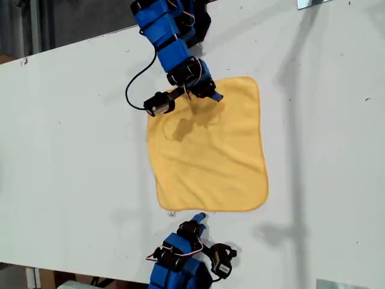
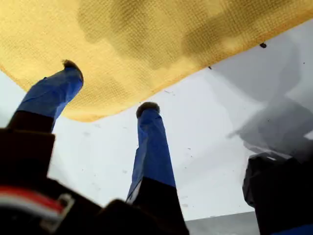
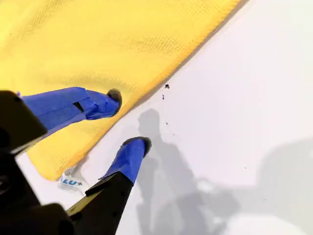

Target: Grasp corners of a square towel and fold twice.

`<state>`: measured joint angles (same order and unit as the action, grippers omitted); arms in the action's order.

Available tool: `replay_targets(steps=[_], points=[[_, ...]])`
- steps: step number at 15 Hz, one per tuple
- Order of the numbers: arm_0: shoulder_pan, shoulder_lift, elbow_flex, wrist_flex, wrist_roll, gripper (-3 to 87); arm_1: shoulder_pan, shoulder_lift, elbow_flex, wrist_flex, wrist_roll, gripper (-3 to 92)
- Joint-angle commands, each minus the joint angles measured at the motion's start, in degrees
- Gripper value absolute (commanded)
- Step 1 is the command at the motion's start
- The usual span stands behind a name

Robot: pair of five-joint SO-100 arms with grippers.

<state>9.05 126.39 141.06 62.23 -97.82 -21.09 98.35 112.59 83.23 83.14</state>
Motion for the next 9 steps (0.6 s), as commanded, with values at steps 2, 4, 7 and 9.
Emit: replay_targets(steps=[2,4,7,9], points=[[4.2,-3.1,-3.4,-2.8,-2.3,14.7,-8.9,-1.4,-3.8,-2.6,6.4,28.6],[4.7,-4.8,-4.4,-4.5,-1.7,14.4,-13.8,-5.4,-3.6,-8.3,9.7,28.7],[5.1,-7.6,-6.8,-5.1,-0.8,14.0,-17.3,-12.3,-3.5,-17.3,12.5,28.8],[6.2,-8.3,-8.0,-4.7,-1.2,13.8,-18.4,-14.9,-3.5,-20.3,13.4,28.9]])
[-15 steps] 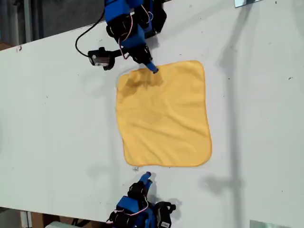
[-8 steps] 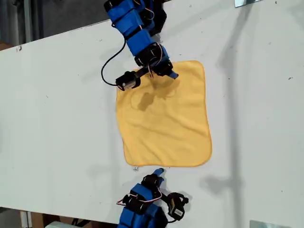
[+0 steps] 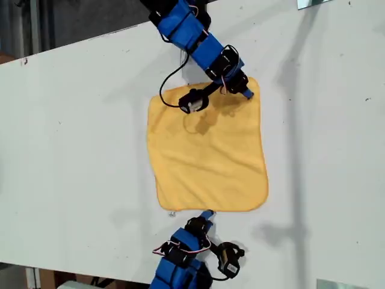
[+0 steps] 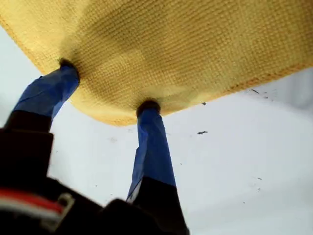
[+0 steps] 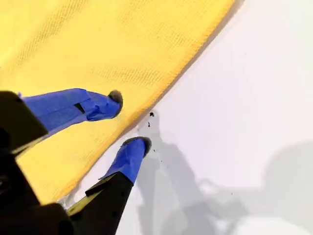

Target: Grasp corners of a square towel and fold twice.

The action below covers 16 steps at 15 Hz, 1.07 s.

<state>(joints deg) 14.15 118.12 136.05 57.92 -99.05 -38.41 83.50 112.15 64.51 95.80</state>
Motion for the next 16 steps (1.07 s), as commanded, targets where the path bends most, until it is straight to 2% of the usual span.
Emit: replay_targets(steps=[1,3,6,10,16], points=[[1.5,-0.1,-3.0,-0.4,-0.4,13.7,-1.2,-1.0,-3.1,-3.3,0.7,26.6],[2.4,-0.7,-3.1,-0.4,-1.4,13.6,-1.0,-2.9,-3.3,-5.4,0.6,-0.1],[3.7,-4.8,-7.0,-0.3,-1.2,13.7,-1.0,-3.1,-3.8,-5.5,0.3,-0.1],[8.4,-22.7,-28.8,6.7,-0.1,17.7,-1.2,-3.5,-3.8,-5.6,0.2,-0.1],[16.9,-44.7,-51.8,7.0,-3.3,22.8,-1.9,-3.8,-4.0,-5.5,0.3,-0.1]])
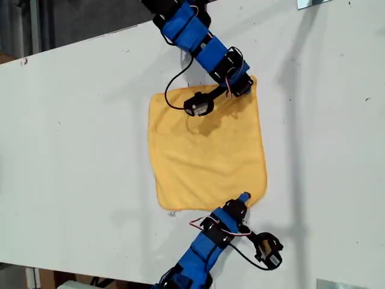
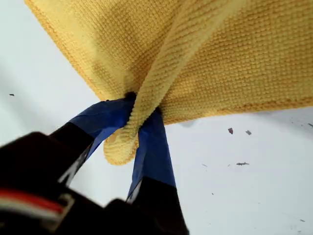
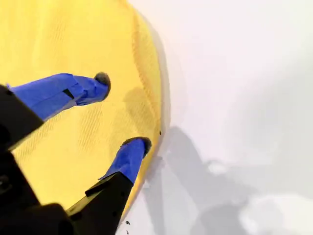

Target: Grasp corners of a square towel and fold twice.

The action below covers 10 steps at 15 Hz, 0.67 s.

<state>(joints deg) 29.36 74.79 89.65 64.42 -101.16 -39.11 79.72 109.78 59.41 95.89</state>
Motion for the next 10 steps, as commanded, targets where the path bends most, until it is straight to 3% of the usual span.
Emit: replay_targets(steps=[1,5,6,8,10], points=[[2.5,-4.5,-8.0,0.5,-1.7,23.1,-1.4,0.0,-1.9,-0.4,0.2,-0.1],[4.4,-16.2,-18.9,0.9,-2.7,21.2,-1.7,0.0,-3.2,0.4,0.3,-0.1],[4.7,-18.5,-21.0,1.1,-2.9,3.3,-1.7,0.0,-3.6,0.5,0.2,-0.1],[5.2,-21.9,-25.3,3.2,-3.0,-0.4,-1.8,-0.4,-4.4,0.8,0.2,-0.1],[4.7,-22.1,-30.6,9.4,-1.7,-0.4,-1.3,-0.5,-6.9,3.6,0.0,-0.1]])
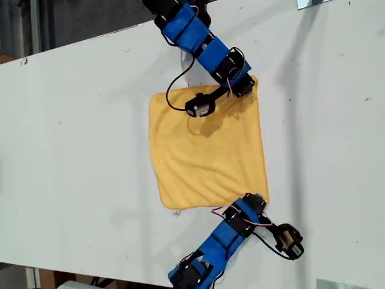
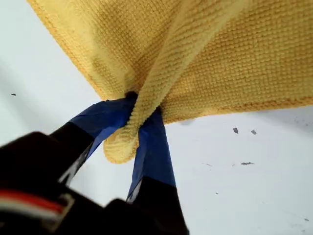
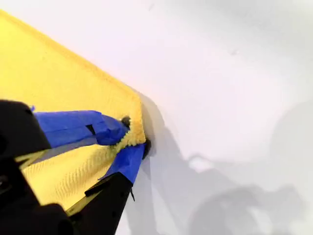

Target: Grasp corners of a square towel and fold twice.

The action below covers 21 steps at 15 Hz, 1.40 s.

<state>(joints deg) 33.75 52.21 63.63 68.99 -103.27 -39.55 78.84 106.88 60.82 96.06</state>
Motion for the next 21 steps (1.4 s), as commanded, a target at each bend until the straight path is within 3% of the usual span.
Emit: replay_targets(steps=[1,4,8,12,17,21], points=[[-0.2,0.6,-8.1,9.1,1.4,-0.4,-0.2,0.1,-6.8,5.6,-0.5,-0.1],[-4.5,6.8,-11.2,17.3,5.6,-0.4,4.6,2.2,-17.9,18.2,-4.2,-0.1],[-13.5,15.3,-11.2,22.2,16.3,-0.4,17.0,13.4,-21.1,26.2,-13.4,0.0],[-25.0,29.3,-8.8,26.0,27.2,-0.4,35.7,25.0,-19.4,26.5,-27.3,0.0],[-48.9,46.1,6.2,26.7,41.0,-0.4,59.5,33.1,-18.8,26.7,-43.4,0.0],[-69.4,45.1,6.8,26.1,52.6,-0.4,75.2,31.4,-17.8,19.7,-51.4,0.0]])
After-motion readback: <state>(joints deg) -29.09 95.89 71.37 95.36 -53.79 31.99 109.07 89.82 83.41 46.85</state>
